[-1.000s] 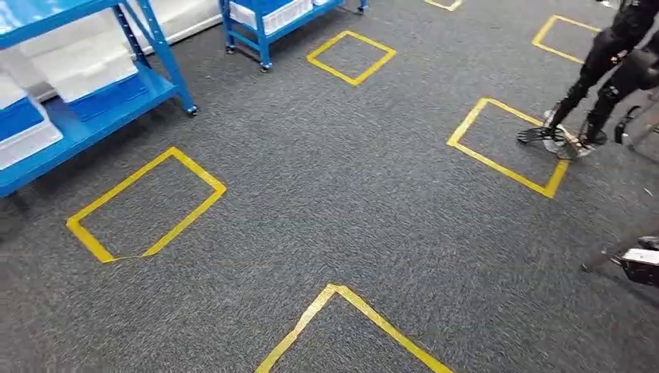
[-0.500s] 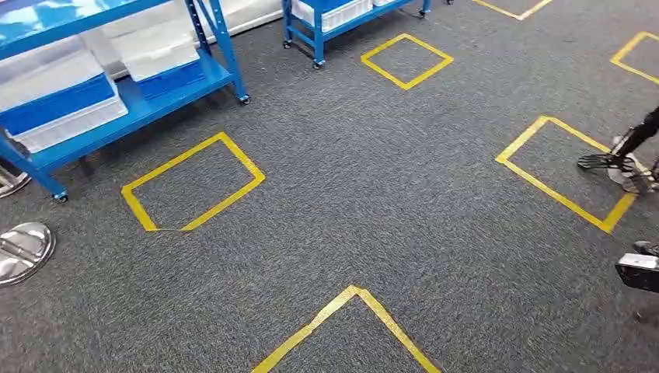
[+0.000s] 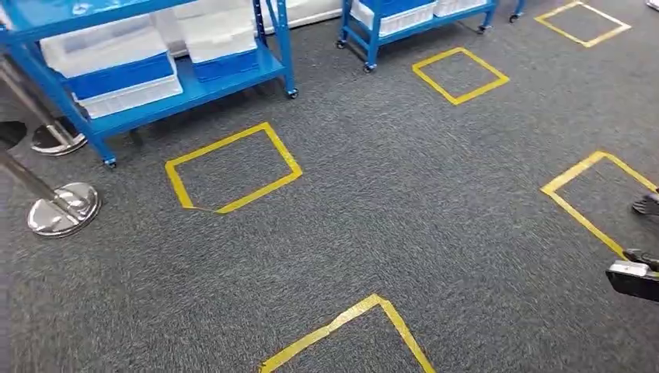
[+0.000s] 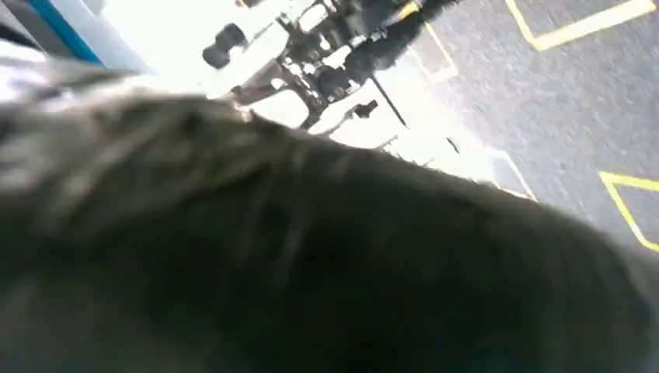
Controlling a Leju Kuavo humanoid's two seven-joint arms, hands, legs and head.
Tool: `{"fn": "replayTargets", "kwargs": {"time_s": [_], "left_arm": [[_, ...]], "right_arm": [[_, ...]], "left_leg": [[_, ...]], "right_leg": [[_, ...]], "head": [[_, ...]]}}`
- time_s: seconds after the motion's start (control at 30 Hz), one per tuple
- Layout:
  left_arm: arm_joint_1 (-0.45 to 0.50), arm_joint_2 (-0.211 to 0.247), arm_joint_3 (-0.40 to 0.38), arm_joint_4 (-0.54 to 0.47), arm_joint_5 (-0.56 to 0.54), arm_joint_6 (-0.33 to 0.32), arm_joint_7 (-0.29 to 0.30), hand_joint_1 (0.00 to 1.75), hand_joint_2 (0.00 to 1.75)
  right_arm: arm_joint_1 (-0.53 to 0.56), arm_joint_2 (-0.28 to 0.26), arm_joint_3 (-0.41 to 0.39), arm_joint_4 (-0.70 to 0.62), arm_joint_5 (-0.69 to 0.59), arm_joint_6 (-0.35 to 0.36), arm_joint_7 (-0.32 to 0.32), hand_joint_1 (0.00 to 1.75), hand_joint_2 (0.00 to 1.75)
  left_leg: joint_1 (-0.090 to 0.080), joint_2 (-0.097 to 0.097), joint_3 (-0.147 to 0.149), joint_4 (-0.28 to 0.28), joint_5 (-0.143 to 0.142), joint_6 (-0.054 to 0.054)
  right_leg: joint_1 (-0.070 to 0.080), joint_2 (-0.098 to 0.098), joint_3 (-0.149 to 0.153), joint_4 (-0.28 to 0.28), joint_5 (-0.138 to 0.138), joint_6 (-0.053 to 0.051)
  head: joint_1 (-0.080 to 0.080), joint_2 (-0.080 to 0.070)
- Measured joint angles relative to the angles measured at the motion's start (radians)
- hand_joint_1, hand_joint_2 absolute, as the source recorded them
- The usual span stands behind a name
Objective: Take the parts from the cabinet and place them on the table.
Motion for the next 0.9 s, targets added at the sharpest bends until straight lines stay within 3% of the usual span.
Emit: {"fn": "replayTargets", "kwargs": {"time_s": [0.03,0.07,0.17,0.2,0.23,0.27,0.33,0.37,0.4,0.43,0.5,0.53,0.57,0.67,0.7,0.73,0.77,0.8,0.83,0.87,0.9], "left_arm": [[0.001,0.000,0.000,0.000,0.000,0.000,0.000,0.00,0.00],[-0.002,0.000,0.000,0.000,0.000,0.000,-0.001,0.00,0.00],[0.000,0.000,0.000,0.000,0.001,0.000,-0.002,0.00,0.00],[0.003,0.001,0.000,0.000,0.001,0.001,-0.002,0.00,0.00],[0.003,-0.002,0.000,0.000,0.001,0.001,-0.002,0.00,0.00],[0.002,-0.002,0.000,0.000,0.001,0.001,-0.003,0.00,0.00],[0.000,-0.002,0.000,0.000,0.002,0.005,-0.003,0.00,0.00],[0.000,-0.002,0.000,0.000,0.003,0.013,-0.004,0.00,0.00],[0.000,-0.002,0.000,0.000,0.006,0.022,-0.001,0.00,0.00],[0.002,-0.002,0.000,0.000,0.006,0.031,0.002,0.00,0.00],[0.006,0.000,0.000,0.000,0.005,0.045,0.003,0.00,0.00],[0.007,0.001,0.000,0.000,0.005,0.048,0.003,0.00,0.00],[0.006,0.003,0.000,0.000,0.005,0.049,0.003,0.00,0.00],[0.008,0.003,0.000,0.000,0.005,0.050,0.003,0.00,0.00],[0.010,0.003,0.000,0.000,0.005,0.050,0.003,0.00,0.00],[0.013,0.003,0.000,0.000,0.005,0.050,0.003,0.00,0.00],[0.013,0.003,0.000,0.000,0.005,0.050,0.003,0.00,0.00],[0.013,0.002,0.000,0.000,0.004,0.051,0.003,0.00,0.00],[0.012,0.002,0.000,0.000,0.004,0.051,0.004,0.00,0.00],[0.011,0.002,0.000,0.000,0.004,0.051,0.004,0.00,0.00],[0.011,0.002,0.000,0.000,0.005,0.050,0.005,0.00,0.00]], "right_arm": [[0.000,0.003,0.000,0.000,0.001,-0.002,0.000,0.00,0.00],[-0.001,0.009,0.000,0.002,0.001,-0.005,-0.001,0.00,0.00],[0.000,0.011,0.000,0.003,0.001,-0.007,-0.003,0.00,0.00],[-0.001,0.013,0.000,0.003,0.001,-0.007,-0.003,0.00,0.00],[-0.001,0.013,0.000,0.004,0.001,-0.008,-0.003,0.00,0.00],[-0.001,0.014,0.000,0.004,0.001,-0.009,-0.004,0.00,0.00],[-0.003,0.016,0.000,0.005,0.006,-0.012,-0.003,0.00,0.00],[-0.005,0.020,0.001,0.006,0.012,-0.013,-0.003,0.00,0.00],[-0.005,0.026,0.001,0.006,0.018,-0.013,-0.005,0.00,0.00],[-0.004,0.028,0.001,0.007,0.019,-0.013,-0.005,0.00,0.00],[-0.005,0.031,0.001,0.008,0.023,-0.015,-0.006,0.00,0.00],[-0.004,0.031,0.000,0.009,0.025,-0.016,-0.006,0.00,0.00],[-0.003,0.032,-0.001,0.010,0.027,-0.017,-0.006,0.00,0.00],[-0.001,0.035,-0.005,0.012,0.033,-0.018,-0.008,0.00,0.00],[-0.001,0.034,-0.006,0.012,0.034,-0.019,-0.008,0.00,0.00],[0.002,0.035,-0.008,0.013,0.035,-0.019,-0.008,0.00,0.00],[0.004,0.035,-0.011,0.013,0.036,-0.020,-0.009,0.00,0.00],[0.006,0.036,-0.016,0.013,0.036,-0.021,-0.009,0.00,0.00],[0.010,0.040,-0.019,0.015,0.037,-0.021,-0.009,0.00,0.00],[0.015,0.043,-0.020,0.018,0.037,-0.021,-0.009,0.00,0.00],[0.023,0.046,-0.020,0.018,0.037,-0.021,-0.011,0.00,0.00]], "left_leg": [[0.002,-0.010,-0.006,0.005,-0.003,-0.005],[-0.002,-0.022,-0.016,0.018,-0.003,-0.011],[0.005,-0.055,-0.026,0.011,0.008,-0.028],[-0.001,-0.058,-0.035,0.012,0.004,-0.034],[-0.001,-0.003,-0.039,0.031,-0.011,-0.038],[-0.003,0.042,-0.061,0.078,-0.046,-0.043],[0.003,0.066,-0.131,0.223,-0.121,-0.048],[0.003,0.068,-0.161,0.289,-0.144,-0.049],[0.004,0.069,-0.171,0.314,-0.143,-0.049],[0.004,0.069,-0.156,0.289,-0.119,-0.047],[0.002,0.081,-0.068,0.130,-0.037,-0.035],[-0.005,0.109,-0.021,0.046,-0.008,-0.023],[-0.015,0.142,-0.006,0.015,-0.025,-0.017],[-0.015,0.108,-0.013,0.014,-0.016,-0.009],[-0.013,0.096,-0.008,0.001,-0.010,-0.001],[-0.005,0.089,0.001,-0.013,-0.001,0.003],[-0.004,0.082,0.002,-0.017,0.003,0.008],[-0.004,0.074,0.001,-0.017,0.003,0.010],[-0.004,0.064,0.000,-0.017,0.004,0.011],[-0.004,0.054,0.001,-0.017,0.004,0.011],[-0.005,0.042,0.000,-0.014,0.004,0.011]], "right_leg": [[-0.007,0.051,0.025,-0.049,-0.005,-0.001],[0.000,0.067,0.027,-0.066,-0.009,-0.005],[0.004,0.034,0.019,-0.055,-0.009,-0.019],[-0.005,0.017,0.024,-0.063,-0.005,-0.030],[-0.003,0.006,0.026,-0.068,-0.002,-0.037],[0.001,-0.004,0.025,-0.068,-0.002,-0.045],[0.005,-0.029,0.025,-0.067,-0.003,-0.050],[0.008,-0.043,0.024,-0.067,-0.004,-0.051],[0.010,-0.055,0.024,-0.066,-0.004,-0.051],[0.012,-0.068,0.026,-0.066,-0.005,-0.052],[0.016,-0.091,0.031,-0.066,-0.008,-0.051],[0.019,-0.101,0.035,-0.066,-0.010,-0.050],[0.026,-0.111,0.035,-0.065,-0.013,-0.047],[0.027,-0.142,0.040,-0.070,-0.014,-0.034],[0.027,-0.152,0.046,-0.073,-0.014,-0.028],[0.019,-0.113,0.046,-0.064,-0.025,-0.022],[0.017,-0.058,0.033,-0.037,-0.048,-0.020],[0.016,-0.034,0.001,0.027,-0.087,-0.019],[0.016,-0.024,-0.041,0.113,-0.127,-0.015],[0.015,-0.021,-0.076,0.180,-0.150,-0.012],[0.014,-0.020,-0.098,0.218,-0.149,-0.009]], "head": [[0.000,0.000],[0.001,0.000],[0.000,0.000],[0.000,0.000],[-0.001,0.000],[-0.003,0.000],[-0.003,0.000],[-0.003,0.000],[-0.002,0.000],[-0.002,0.000],[-0.003,0.000],[-0.002,0.000],[-0.002,0.000],[-0.002,0.000],[-0.002,0.000],[0.000,0.000],[-0.001,0.000],[0.000,0.000],[0.000,0.000],[0.000,0.000],[0.000,0.000]]}}
